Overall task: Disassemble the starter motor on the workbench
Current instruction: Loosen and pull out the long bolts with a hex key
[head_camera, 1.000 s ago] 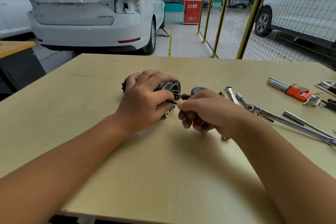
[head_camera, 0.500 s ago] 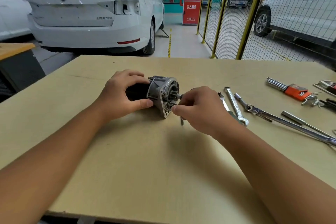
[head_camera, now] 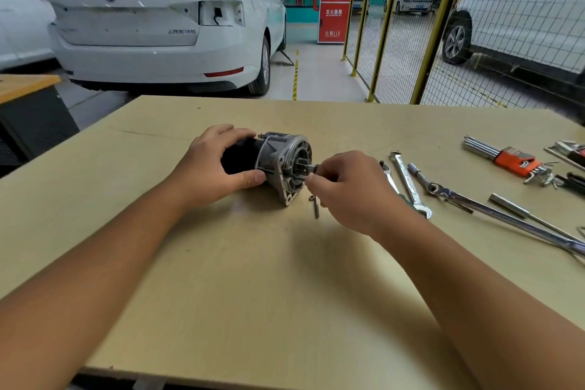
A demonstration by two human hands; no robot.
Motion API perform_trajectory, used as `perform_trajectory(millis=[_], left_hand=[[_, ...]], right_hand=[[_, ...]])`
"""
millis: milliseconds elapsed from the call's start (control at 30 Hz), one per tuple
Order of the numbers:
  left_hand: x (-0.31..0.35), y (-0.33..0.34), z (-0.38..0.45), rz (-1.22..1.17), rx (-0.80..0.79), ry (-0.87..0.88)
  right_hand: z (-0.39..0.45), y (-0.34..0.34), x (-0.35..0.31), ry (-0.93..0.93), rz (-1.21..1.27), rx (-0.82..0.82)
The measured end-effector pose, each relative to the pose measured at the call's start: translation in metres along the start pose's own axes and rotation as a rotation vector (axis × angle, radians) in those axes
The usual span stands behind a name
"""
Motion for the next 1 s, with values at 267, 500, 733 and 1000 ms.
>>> perform_trajectory(millis=[267,500,733,1000], left_hand=[[0.005,0.004,-0.002,0.005,0.002,-0.003],[0.007,0.000,-0.003,-0.008,0.010,-0.022],[0.018,-0.005,-0.007,-0.054,0.083,0.001],[0.014,-0.005,-0.006,-0.005,0.093,-0.011]], right_hand=[[0.000,-0.010,-0.005,-0.042,-0.116,0.043],[-0.002,-0.019,-0.015,-0.073,-0.279,0.066],[0.000,-0.031,-0.023,-0.119,-0.381,0.076],[0.002,-0.027,-0.013,-0.071,-0.258,-0.008]])
Point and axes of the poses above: each hand's wrist, its own z-axis towards the middle knuckle, its own y-axis out of the palm, x = y × z, the point moved 10 cm from there along z, towards the middle knuckle, and after that the axes turned 10 degrees about -y, right-handed, at the moved point
